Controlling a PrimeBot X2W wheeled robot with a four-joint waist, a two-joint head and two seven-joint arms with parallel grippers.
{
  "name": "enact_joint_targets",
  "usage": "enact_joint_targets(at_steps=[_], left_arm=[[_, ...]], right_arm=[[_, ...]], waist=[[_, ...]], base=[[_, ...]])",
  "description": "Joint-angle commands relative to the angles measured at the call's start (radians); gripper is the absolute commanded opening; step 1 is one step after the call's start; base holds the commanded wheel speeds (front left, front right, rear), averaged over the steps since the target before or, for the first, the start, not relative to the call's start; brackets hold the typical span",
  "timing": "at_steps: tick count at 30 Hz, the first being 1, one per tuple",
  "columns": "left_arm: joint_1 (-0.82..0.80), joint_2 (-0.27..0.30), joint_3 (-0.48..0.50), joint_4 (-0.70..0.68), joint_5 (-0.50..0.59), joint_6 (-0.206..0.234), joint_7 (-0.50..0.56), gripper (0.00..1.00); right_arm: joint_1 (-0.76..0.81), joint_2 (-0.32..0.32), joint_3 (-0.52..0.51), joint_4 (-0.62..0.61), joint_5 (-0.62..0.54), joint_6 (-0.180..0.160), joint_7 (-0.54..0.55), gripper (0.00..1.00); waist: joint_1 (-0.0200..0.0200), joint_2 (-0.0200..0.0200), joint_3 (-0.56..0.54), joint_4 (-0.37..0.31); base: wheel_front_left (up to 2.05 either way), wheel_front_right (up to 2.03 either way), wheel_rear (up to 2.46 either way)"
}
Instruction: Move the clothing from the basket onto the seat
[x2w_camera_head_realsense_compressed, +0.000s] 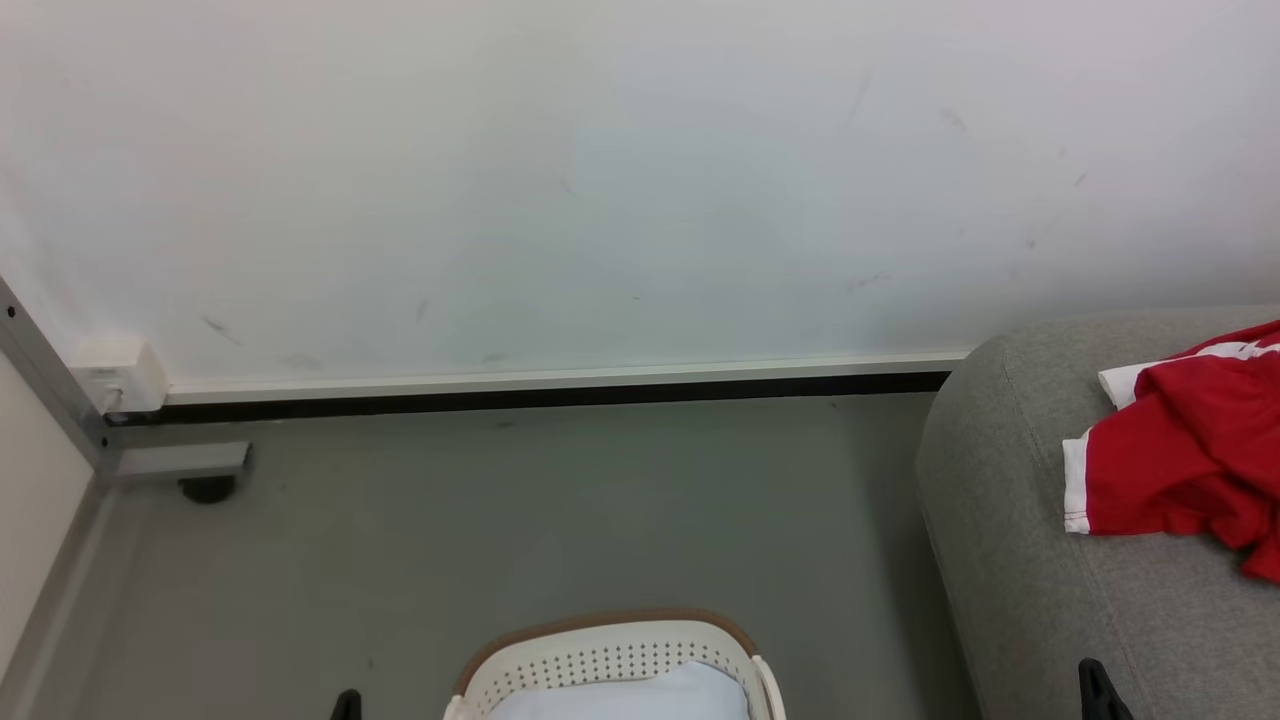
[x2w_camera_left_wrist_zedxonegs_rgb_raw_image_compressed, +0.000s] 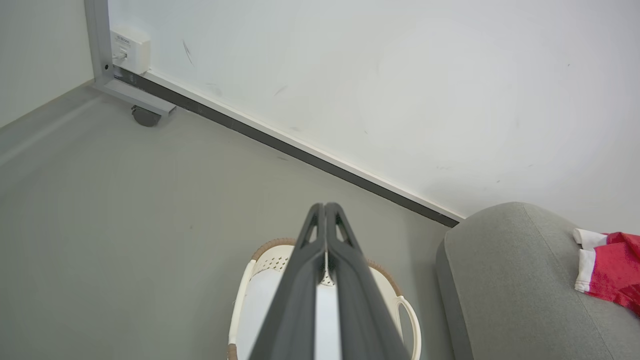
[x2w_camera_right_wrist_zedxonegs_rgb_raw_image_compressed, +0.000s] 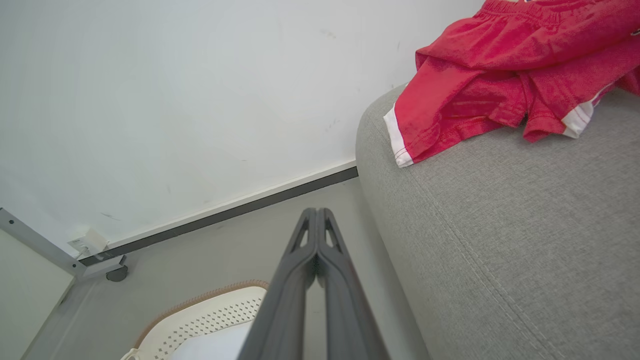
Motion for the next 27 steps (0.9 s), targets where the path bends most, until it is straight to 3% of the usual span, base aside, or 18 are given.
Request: enact_joint_targets(at_steps=[1, 27], left_arm=[[-0.028, 0.005, 0.006, -0.017, -0.043, -0.004, 0.008, 0.0], [-0.086, 0.007, 0.038, -0.04, -0.421, -0.018, 0.105, 0.0]], right_arm=[[-0.032, -0.007, -0.007, -0.02, 0.041, 0.0, 0.007, 0.0], [-0.076, -0.01, -0.037, -0.059, 0.424, -0.001, 0.106, 0.0]], waist=[[0.0, -0.0001, 0.001, 0.0], [0.0, -0.0001, 0.015, 0.011]], base=[[0.0, 0.0, 0.0], [0.0, 0.0, 0.0]])
